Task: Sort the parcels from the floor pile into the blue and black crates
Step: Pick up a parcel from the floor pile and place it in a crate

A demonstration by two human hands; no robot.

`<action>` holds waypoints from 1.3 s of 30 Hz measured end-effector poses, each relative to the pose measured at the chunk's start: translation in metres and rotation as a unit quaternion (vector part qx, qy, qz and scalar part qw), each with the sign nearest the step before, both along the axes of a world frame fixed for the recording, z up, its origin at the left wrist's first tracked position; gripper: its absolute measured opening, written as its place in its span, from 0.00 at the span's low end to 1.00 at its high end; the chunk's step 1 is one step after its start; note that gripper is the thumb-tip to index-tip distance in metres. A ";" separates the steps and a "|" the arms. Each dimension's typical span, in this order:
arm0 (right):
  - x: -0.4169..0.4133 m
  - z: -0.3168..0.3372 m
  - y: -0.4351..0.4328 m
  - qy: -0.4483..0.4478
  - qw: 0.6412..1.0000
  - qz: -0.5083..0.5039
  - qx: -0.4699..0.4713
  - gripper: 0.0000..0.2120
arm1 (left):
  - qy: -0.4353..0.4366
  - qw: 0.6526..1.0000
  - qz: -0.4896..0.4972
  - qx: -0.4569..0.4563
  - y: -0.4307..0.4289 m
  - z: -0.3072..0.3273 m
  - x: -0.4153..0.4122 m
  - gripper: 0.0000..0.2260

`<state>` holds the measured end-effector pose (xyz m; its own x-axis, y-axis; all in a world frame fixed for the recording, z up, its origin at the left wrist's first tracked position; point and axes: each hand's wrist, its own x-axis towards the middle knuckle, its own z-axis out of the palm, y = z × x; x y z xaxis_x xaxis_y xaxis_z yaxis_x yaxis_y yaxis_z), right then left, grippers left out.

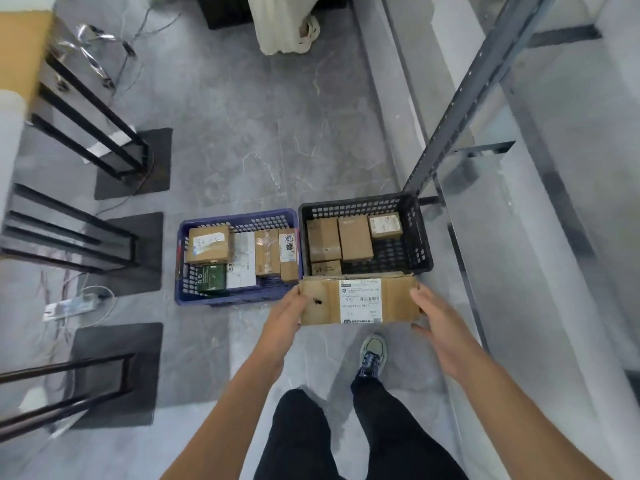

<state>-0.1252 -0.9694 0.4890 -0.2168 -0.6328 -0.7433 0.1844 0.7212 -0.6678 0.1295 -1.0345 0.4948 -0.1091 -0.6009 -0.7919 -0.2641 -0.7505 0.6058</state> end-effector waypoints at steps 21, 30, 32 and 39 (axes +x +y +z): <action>-0.102 -0.229 -0.191 0.065 0.987 0.048 0.138 0.09 | -0.021 0.992 -0.079 0.092 -0.204 -0.241 -0.107 0.07; -0.152 -0.400 -0.221 0.100 0.969 0.133 0.181 0.10 | -0.079 0.974 -0.092 0.190 -0.220 -0.410 -0.162 0.41; -0.160 -0.435 -0.227 0.102 0.965 0.147 0.192 0.09 | -0.089 0.972 -0.090 0.199 -0.219 -0.439 -0.168 0.43; -0.163 -0.523 -0.234 0.079 0.947 0.166 0.261 0.17 | -0.112 0.966 -0.084 0.216 -0.211 -0.507 -0.177 0.35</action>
<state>-0.2884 -1.2037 -0.0344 -0.2053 -0.2403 -0.9487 -0.1842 0.9616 -0.2037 -0.0470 -1.2450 -0.0118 0.0260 -0.1973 -0.9800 -0.4922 -0.8558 0.1592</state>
